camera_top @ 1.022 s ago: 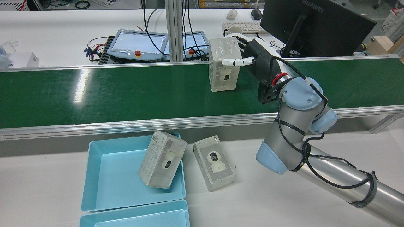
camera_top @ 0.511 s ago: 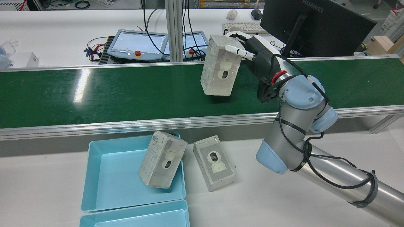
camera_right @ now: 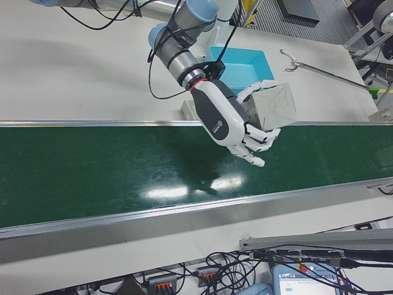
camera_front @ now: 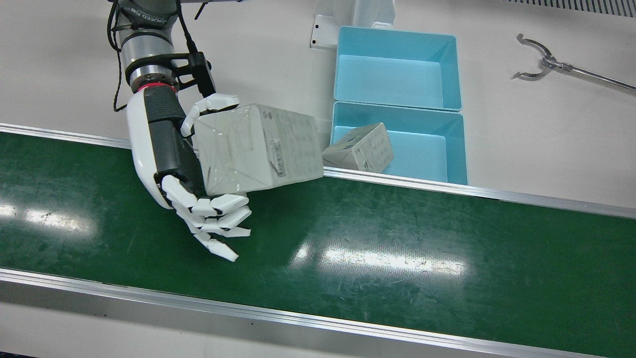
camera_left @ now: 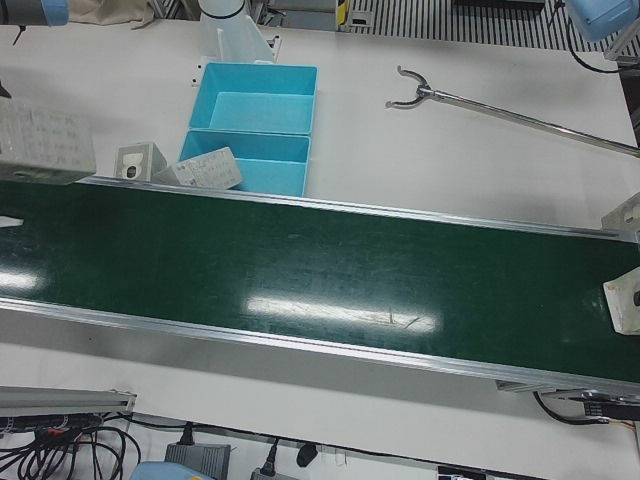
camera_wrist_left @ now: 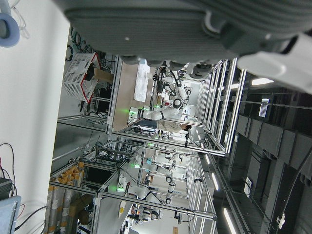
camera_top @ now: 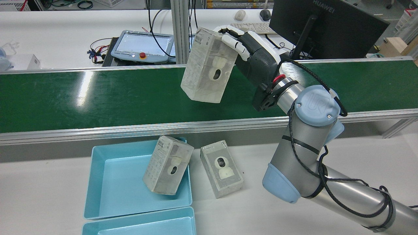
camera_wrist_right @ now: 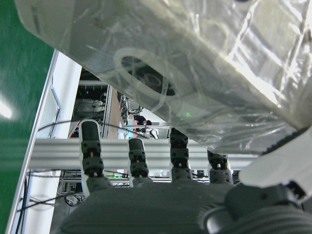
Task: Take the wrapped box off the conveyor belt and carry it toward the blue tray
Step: 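Lift the wrapped box off the belt with the right hand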
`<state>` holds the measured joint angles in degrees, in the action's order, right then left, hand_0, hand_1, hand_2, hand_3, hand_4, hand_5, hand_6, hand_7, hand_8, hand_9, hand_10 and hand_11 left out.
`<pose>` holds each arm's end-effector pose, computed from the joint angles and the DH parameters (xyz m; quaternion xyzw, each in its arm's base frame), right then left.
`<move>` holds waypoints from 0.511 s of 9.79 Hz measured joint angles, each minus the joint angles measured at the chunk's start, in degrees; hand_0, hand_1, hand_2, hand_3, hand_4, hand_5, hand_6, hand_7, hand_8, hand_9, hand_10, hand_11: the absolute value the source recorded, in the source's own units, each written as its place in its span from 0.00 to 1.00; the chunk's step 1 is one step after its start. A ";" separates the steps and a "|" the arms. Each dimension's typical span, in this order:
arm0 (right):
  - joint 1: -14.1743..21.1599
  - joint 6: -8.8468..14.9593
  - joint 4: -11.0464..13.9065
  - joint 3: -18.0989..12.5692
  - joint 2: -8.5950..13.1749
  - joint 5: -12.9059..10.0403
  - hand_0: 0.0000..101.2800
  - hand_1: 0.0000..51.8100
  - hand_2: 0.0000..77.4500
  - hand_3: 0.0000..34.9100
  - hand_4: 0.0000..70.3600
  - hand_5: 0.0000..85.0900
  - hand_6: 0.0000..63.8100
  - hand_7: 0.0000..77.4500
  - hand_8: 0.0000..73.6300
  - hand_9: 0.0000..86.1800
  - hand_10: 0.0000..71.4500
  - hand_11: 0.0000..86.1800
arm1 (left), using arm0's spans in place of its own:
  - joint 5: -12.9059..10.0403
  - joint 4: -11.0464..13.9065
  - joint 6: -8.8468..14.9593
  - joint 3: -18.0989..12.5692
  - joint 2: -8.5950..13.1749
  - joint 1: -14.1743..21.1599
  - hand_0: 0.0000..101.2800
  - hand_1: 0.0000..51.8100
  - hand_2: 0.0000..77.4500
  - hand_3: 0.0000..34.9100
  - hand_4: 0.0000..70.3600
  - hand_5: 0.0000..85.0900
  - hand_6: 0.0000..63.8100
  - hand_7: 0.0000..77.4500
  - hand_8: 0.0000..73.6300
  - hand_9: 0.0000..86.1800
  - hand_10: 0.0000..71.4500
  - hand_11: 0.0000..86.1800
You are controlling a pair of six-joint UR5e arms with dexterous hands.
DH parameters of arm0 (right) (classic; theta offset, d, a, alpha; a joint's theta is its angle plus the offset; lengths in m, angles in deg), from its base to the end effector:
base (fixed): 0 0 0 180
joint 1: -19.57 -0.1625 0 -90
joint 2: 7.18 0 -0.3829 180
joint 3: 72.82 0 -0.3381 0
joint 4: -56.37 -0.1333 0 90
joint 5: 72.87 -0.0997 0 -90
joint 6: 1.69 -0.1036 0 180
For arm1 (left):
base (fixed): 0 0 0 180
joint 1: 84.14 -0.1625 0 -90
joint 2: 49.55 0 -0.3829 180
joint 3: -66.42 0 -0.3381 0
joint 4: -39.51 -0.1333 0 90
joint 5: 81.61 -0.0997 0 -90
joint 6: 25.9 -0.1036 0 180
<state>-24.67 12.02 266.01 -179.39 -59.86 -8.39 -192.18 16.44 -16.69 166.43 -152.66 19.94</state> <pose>-0.2753 -0.5165 0.2464 -0.1109 -0.8204 0.5517 0.1015 -0.2144 -0.4564 0.5023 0.0965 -0.7008 0.7066 0.0167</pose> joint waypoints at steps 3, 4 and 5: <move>10.65 0.46 0.10 -6.34 1.19 -5.82 0.41 0.07 0.32 0.75 0.37 0.47 0.25 0.57 0.12 0.20 0.27 0.30 | 0.00 0.00 0.00 0.00 0.00 0.00 0.00 0.00 0.01 0.00 0.00 0.01 0.00 0.01 0.01 0.00 0.01 0.00; 14.06 0.93 0.20 -7.49 2.04 -7.68 0.44 0.07 0.32 0.70 0.37 0.47 0.26 0.58 0.12 0.20 0.24 0.28 | 0.00 0.00 0.00 0.00 0.00 0.00 0.00 0.00 0.01 0.00 0.00 0.01 0.00 0.01 0.00 0.01 0.01 0.00; 16.57 1.58 0.26 -7.98 2.64 -9.02 0.45 0.07 0.32 0.61 0.37 0.47 0.26 0.62 0.12 0.22 0.23 0.27 | 0.00 0.00 0.00 0.00 0.00 0.00 0.00 0.00 0.01 0.00 0.00 0.01 0.00 0.01 0.00 0.01 0.01 0.00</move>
<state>-8.10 13.60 266.27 -187.37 -57.22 -17.41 -192.18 16.44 -16.69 166.43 -152.66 19.94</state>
